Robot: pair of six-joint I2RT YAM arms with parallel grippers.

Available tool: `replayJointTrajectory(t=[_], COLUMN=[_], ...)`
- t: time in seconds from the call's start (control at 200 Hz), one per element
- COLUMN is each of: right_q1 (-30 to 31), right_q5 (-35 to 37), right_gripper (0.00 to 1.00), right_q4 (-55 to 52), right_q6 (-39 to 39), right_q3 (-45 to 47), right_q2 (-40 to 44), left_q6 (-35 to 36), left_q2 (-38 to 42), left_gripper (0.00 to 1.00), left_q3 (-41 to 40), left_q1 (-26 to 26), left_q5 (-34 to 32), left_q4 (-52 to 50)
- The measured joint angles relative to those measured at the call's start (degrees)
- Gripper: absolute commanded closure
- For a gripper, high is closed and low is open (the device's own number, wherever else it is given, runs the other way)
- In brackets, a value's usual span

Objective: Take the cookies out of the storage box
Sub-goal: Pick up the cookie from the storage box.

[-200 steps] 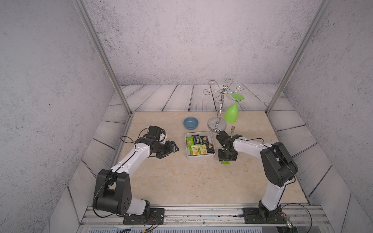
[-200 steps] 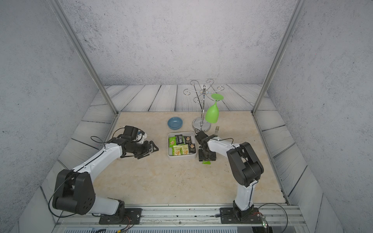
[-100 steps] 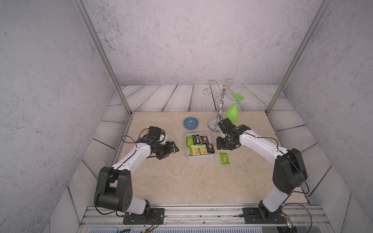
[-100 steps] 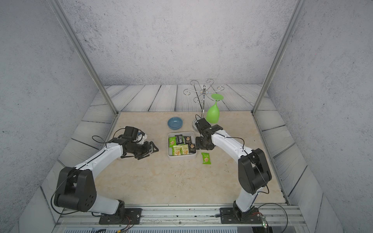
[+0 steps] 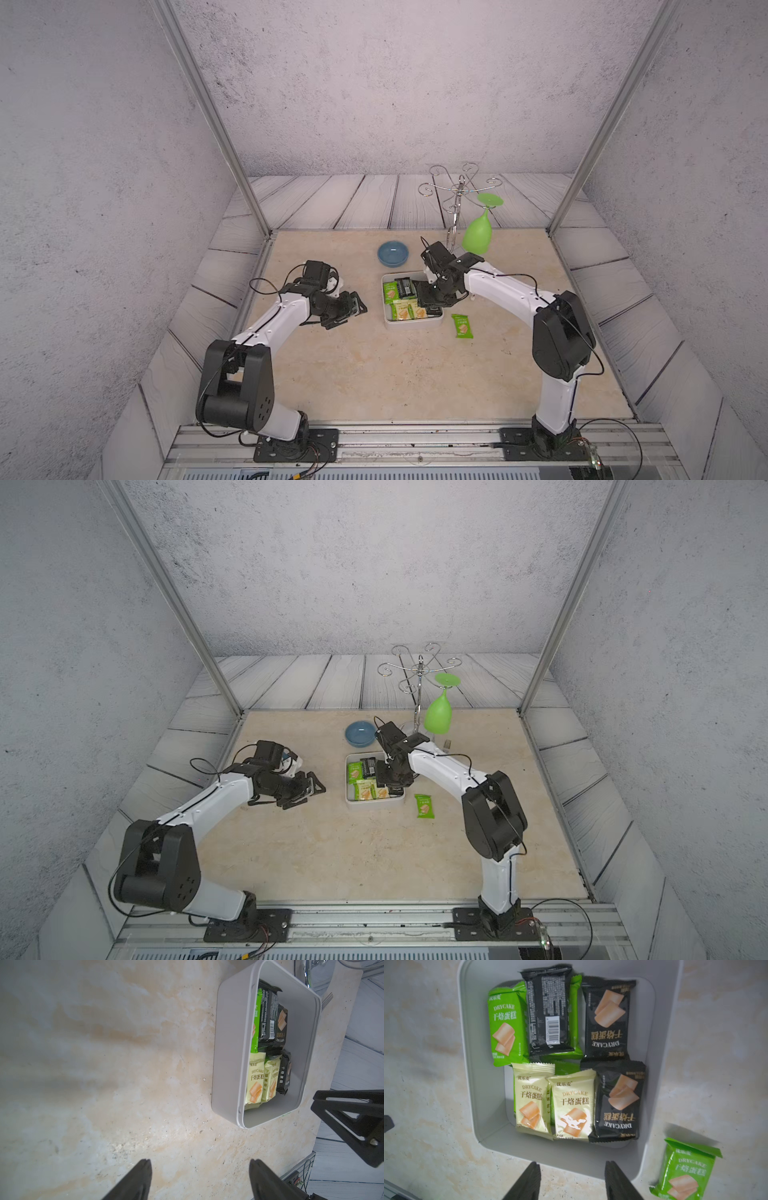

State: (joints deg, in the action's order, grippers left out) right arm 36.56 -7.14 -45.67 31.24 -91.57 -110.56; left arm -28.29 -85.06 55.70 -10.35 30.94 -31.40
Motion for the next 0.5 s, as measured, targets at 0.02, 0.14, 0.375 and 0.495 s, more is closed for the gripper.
replayJointTrajectory(t=[0.02,0.14,0.375,0.495], right_q1=[0.02,0.02,0.02,0.02], right_q5=[0.04,0.63,2.16,2.93], right_gripper=[0.44,0.42,0.39,0.38], right_q4=[-0.02,0.11,0.17,-0.15], right_q6=[-0.02,-0.17,-0.33,-0.42], right_q3=[-0.63,-5.05,-14.08,-18.34], right_q2=[-0.5,-3.8,-12.13,-16.61], left_q6=[0.0,0.0,0.0,0.0], left_q2=[-0.07,-0.42,-0.46,-0.5], left_gripper=[0.2,0.2,0.2,0.2], left_q3=[0.0,0.0,0.0,0.02], left_q1=[0.02,0.13,0.48,0.61], left_q5=[0.07,0.39,0.42,0.42], left_q4=[0.02,0.17,0.13,0.07])
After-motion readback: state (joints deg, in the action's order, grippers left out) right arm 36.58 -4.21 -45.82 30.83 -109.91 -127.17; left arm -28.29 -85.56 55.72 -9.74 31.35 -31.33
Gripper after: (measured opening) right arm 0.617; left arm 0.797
